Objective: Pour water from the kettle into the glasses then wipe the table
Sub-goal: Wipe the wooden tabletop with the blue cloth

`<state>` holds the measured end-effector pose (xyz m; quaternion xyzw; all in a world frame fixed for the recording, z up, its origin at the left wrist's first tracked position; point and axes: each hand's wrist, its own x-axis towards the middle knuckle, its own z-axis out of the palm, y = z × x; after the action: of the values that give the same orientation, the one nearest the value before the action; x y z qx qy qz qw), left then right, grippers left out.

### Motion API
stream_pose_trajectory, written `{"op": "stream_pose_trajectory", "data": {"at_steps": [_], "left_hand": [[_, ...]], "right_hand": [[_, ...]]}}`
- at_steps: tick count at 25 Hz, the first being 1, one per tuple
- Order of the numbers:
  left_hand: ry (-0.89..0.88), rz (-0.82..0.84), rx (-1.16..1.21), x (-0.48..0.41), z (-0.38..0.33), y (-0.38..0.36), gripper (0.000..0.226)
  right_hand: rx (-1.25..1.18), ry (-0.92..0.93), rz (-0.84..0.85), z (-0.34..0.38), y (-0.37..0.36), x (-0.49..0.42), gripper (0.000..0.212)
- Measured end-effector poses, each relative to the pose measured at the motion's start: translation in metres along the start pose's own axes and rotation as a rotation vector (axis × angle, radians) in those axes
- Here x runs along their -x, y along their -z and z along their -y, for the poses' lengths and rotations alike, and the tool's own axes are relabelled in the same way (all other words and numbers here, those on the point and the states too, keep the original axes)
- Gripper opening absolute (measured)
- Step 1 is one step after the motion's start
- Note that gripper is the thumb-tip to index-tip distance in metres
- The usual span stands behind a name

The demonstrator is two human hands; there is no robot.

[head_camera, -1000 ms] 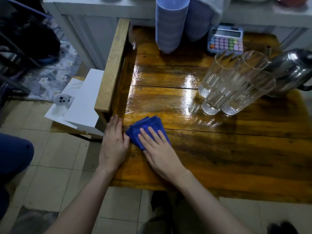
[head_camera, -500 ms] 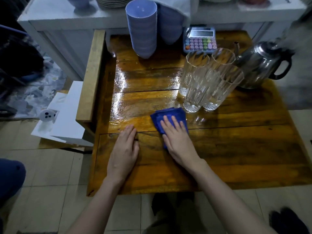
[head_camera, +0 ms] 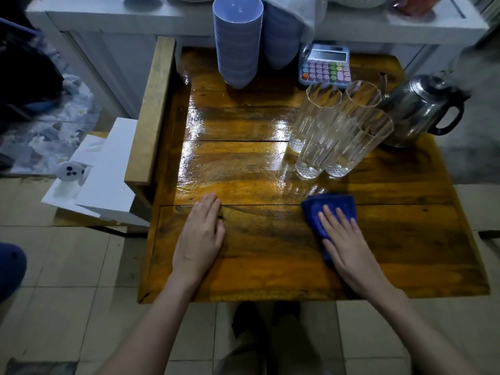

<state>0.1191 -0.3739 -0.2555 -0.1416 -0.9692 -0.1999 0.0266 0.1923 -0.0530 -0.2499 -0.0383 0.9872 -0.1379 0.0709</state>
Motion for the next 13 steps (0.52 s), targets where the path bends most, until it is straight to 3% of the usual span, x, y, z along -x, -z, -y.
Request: {"op": "stream_pose_trajectory", "data": {"at_steps": [3, 6, 10, 13], "left_hand": [[-0.028, 0.019, -0.122, 0.000, 0.000, -0.005, 0.049], [-0.046, 0.031, -0.187, -0.001, -0.007, -0.005, 0.045], [0.079, 0.001, 0.132, 0.004, -0.045, -0.003, 0.039], [0.037, -0.005, 0.223, -0.003, -0.084, -0.014, 0.037]], "right_hand": [[0.011, -0.065, -0.051, 0.025, -0.002, -0.027, 0.056], [0.030, 0.110, -0.028, 0.080, -0.013, -0.045, 0.057], [0.055, 0.245, -0.032, 0.103, -0.028, -0.023, 0.054], [0.092, 0.262, 0.021, 0.068, -0.030, 0.013, 0.056]]}}
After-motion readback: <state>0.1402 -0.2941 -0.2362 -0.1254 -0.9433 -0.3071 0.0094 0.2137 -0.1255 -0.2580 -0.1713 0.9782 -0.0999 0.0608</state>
